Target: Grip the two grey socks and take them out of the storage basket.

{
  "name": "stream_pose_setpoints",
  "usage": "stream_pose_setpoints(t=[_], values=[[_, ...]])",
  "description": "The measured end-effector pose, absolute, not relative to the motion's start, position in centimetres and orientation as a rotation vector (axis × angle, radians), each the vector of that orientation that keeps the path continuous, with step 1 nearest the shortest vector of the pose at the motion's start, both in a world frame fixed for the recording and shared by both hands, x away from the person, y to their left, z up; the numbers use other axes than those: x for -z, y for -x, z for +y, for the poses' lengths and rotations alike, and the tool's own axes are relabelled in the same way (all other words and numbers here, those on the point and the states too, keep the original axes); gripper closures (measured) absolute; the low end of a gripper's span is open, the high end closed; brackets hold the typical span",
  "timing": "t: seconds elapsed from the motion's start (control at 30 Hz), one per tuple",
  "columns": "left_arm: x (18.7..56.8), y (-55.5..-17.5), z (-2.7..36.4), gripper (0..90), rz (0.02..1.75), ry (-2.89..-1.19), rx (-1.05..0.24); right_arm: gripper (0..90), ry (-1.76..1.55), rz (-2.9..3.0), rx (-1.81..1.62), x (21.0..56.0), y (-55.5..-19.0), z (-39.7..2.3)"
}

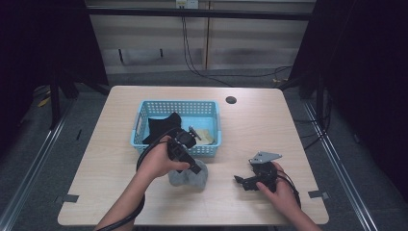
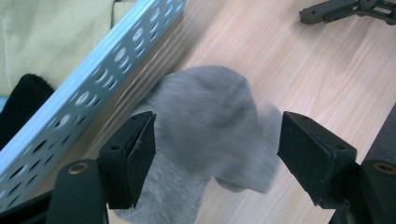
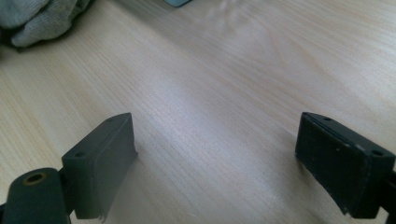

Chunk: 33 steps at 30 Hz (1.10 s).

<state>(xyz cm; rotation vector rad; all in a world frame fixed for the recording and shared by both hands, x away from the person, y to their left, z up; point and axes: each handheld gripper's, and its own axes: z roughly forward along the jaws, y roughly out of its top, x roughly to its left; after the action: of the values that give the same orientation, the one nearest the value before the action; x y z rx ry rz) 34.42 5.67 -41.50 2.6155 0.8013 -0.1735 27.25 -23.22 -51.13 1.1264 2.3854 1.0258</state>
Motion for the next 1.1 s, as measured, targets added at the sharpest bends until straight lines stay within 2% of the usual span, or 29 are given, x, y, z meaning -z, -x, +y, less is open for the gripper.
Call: stream_pose_setpoints(t=[0.3,1.1], values=[[40.9,-34.1,7.3,26.5,0.838,-2.599,0.109,11.5,-1.126,2.385,-1.026,51.1,-27.2,-23.2],[42.3,-33.1,10.6,23.8,0.895,-2.511,0.077,11.5,-1.126,2.385,-1.026,51.1,-27.3,-23.2]])
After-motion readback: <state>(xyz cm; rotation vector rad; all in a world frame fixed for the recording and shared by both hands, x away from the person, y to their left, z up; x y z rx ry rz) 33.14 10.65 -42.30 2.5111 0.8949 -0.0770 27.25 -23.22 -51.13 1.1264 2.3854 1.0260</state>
